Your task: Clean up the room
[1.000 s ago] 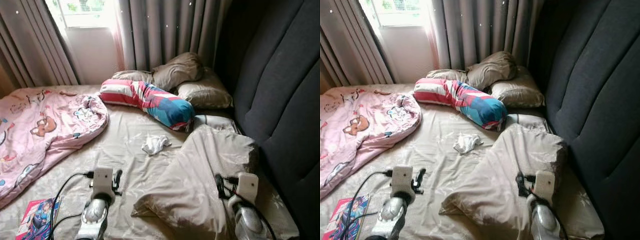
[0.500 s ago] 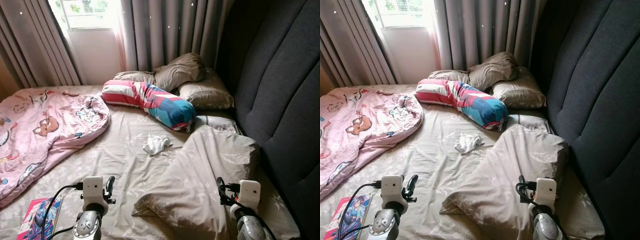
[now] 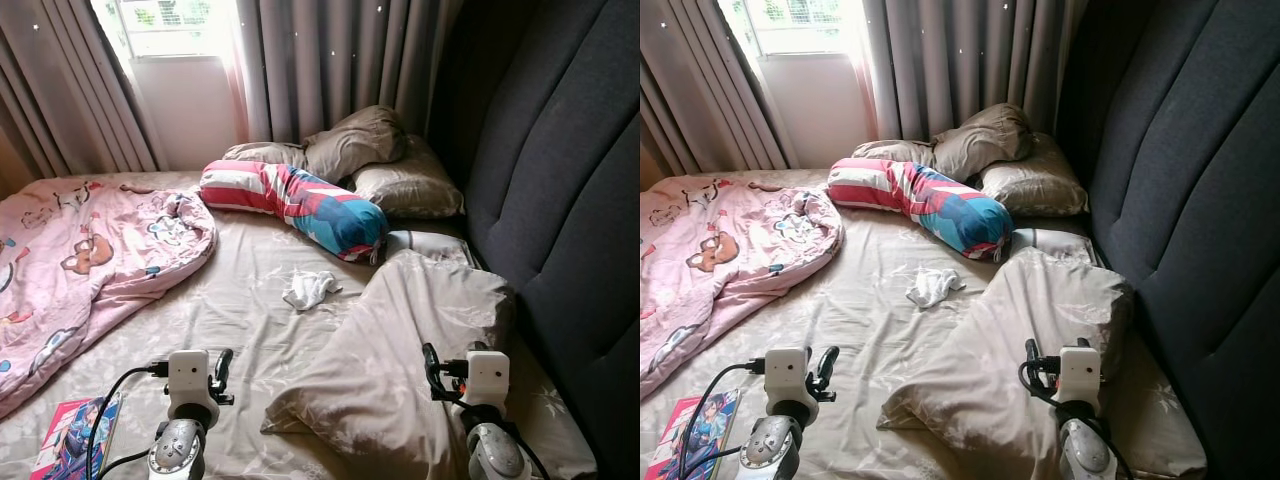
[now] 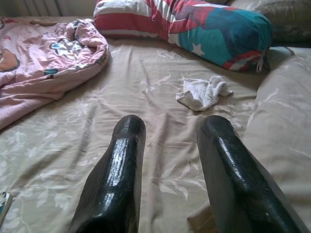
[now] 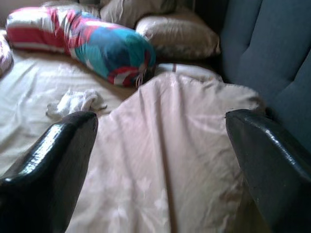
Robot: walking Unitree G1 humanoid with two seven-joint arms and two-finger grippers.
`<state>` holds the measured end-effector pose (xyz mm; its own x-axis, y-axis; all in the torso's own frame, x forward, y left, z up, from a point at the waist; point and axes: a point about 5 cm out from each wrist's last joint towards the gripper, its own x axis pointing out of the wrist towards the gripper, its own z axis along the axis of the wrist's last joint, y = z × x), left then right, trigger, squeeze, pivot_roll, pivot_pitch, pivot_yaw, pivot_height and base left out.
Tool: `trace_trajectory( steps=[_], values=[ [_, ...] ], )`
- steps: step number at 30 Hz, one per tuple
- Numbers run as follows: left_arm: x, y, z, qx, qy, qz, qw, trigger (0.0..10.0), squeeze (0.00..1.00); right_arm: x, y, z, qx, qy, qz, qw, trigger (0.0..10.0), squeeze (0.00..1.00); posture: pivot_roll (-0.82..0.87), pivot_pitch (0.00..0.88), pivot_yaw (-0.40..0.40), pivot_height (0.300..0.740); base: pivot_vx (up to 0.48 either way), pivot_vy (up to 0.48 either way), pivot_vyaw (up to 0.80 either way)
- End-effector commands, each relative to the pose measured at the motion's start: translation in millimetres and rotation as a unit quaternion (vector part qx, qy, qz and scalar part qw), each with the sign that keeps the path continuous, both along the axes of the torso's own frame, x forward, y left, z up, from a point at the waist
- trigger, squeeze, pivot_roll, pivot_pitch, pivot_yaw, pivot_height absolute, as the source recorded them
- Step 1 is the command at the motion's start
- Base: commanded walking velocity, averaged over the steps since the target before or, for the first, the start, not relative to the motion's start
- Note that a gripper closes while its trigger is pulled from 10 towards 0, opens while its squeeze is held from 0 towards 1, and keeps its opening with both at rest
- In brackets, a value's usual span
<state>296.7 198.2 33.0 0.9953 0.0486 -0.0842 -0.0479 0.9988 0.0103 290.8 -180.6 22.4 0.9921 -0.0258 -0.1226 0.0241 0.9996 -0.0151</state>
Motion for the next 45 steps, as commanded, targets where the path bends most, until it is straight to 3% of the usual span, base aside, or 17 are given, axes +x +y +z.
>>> trace_trajectory(
  steps=[1,6,17,27,39,45],
  values=[
    [-0.5,-1.6,-5,-0.004,0.019,-0.001,1.000,10.0,0.00,-3.6,2.9,-9,0.006,0.031,0.002,0.999,10.0,0.00,-0.11,0.006,0.002,0.740,0.000,0.000,0.00],
    [1.1,-2.3,-6,-0.004,0.030,-0.006,1.000,10.0,0.00,-4.8,2.2,-16,0.026,0.068,-0.017,0.997,10.0,0.00,-0.11,0.013,0.006,0.740,0.000,0.000,0.00],
    [4.9,-9.3,-3,-0.010,0.025,-0.015,1.000,10.0,0.00,-1.7,4.0,-15,0.027,0.070,-0.006,0.997,10.0,0.00,-0.11,0.019,0.007,0.740,0.000,0.000,0.00],
    [6.3,-9.7,-1,-0.011,0.023,-0.016,1.000,10.0,0.00,-2.2,5.0,-19,0.024,0.095,-0.004,0.995,10.0,0.00,-0.11,0.025,0.006,0.695,0.000,0.000,0.00],
    [6.7,-10.5,-2,-0.011,0.026,-0.017,0.999,10.0,0.00,-4.3,1.6,-24,0.020,0.116,-0.010,0.993,10.0,0.00,-0.11,0.033,0.005,0.695,0.000,0.000,0.00],
    [7.1,-10.4,-2,-0.011,0.027,-0.018,0.999,10.0,0.00,-4.9,2.9,-25,0.029,0.121,-0.006,0.992,10.0,0.00,-0.10,0.032,0.009,0.671,0.000,0.000,0.00]
  ],
)
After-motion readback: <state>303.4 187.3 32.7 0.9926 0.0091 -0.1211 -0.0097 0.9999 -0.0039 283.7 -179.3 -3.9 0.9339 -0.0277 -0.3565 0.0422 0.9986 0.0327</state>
